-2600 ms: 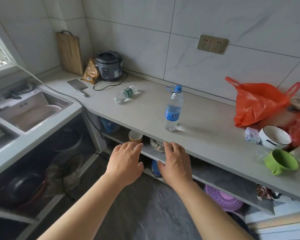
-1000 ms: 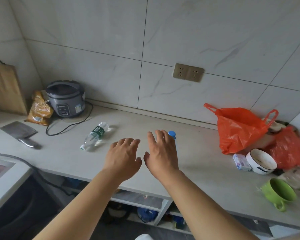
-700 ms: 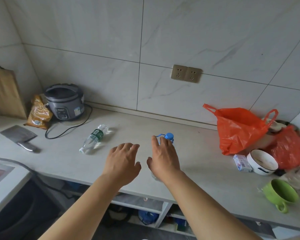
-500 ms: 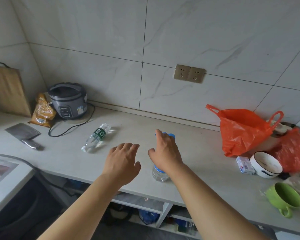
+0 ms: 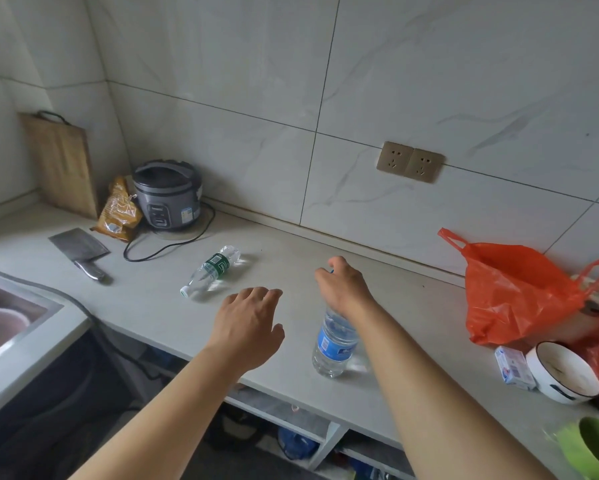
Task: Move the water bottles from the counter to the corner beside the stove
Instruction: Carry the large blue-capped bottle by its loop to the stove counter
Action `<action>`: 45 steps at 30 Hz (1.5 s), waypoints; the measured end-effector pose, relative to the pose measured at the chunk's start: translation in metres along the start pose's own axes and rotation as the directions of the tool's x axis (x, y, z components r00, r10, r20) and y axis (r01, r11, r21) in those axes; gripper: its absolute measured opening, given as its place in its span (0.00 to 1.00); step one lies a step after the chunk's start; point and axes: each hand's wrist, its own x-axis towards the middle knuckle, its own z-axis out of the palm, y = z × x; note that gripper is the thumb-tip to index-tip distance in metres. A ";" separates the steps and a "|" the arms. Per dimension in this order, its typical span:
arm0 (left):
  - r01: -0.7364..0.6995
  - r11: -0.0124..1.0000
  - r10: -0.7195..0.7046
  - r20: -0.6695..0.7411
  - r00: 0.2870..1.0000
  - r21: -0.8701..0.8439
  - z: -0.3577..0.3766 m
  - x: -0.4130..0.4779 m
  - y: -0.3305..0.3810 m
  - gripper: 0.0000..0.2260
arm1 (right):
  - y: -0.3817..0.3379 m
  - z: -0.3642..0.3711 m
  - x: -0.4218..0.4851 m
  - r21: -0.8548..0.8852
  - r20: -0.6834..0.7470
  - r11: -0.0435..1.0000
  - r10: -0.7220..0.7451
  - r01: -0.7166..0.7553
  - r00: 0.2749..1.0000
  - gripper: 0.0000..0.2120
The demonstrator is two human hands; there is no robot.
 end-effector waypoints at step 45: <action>0.122 0.991 -0.119 -0.054 0.991 0.056 -0.001 0.011 0.005 0.26 | 0.026 -0.032 0.027 0.914 0.405 0.031 -0.060 -0.404 0.912 0.37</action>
